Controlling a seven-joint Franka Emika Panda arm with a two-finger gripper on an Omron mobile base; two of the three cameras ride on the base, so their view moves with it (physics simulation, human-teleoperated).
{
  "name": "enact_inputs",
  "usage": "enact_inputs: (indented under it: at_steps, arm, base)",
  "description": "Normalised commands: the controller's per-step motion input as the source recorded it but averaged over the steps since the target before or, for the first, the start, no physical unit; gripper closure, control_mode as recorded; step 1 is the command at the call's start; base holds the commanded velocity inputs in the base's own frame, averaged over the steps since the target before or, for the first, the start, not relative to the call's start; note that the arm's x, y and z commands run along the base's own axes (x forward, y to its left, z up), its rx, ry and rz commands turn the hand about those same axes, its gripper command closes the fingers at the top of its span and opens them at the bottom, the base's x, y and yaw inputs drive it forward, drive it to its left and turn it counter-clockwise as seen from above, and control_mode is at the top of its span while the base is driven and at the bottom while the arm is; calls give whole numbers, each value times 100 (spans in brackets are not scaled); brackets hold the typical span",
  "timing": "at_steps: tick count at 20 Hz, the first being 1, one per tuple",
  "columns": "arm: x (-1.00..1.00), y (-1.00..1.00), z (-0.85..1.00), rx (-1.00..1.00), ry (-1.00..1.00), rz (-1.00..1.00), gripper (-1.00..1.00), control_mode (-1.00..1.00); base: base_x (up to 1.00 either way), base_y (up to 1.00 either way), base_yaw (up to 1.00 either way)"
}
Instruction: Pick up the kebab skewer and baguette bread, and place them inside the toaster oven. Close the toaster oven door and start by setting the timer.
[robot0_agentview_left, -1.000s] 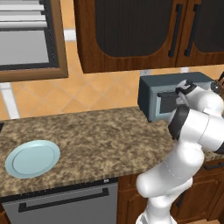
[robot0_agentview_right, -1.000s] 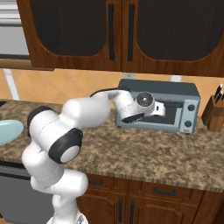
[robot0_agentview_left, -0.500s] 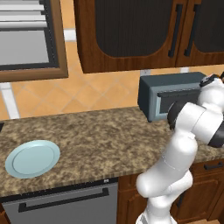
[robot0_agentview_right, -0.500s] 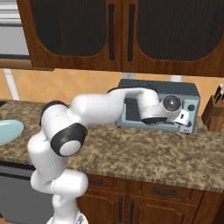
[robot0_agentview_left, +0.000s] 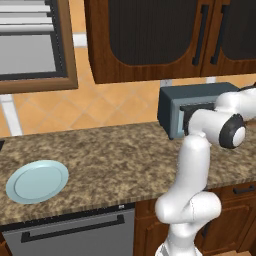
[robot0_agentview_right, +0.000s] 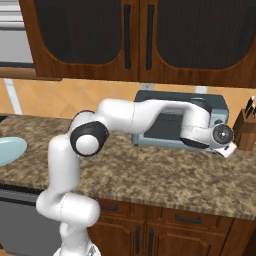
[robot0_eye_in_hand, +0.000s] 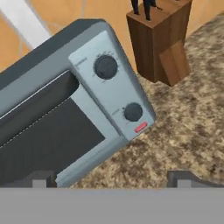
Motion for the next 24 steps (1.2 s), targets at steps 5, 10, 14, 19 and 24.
enact_inputs:
  at_steps: [5, 10, 14, 19, 24]
  arm:
    - [9, -16, -36, 26, -14, -10, -100, -100]
    - [28, 4, -6, 22, -7, -13, -100, -100]
    - [30, 38, -2, 6, -4, -13, -100, -100]
    - [30, 49, -4, 0, -1, -7, -100, -100]
    - [32, -6, -15, 0, -1, 0, -100, -100]
  base:
    - [0, 0, 0]
    - [0, 0, 0]
    - [0, 0, 0]
    - [0, 0, 0]
    - [0, 0, 0]
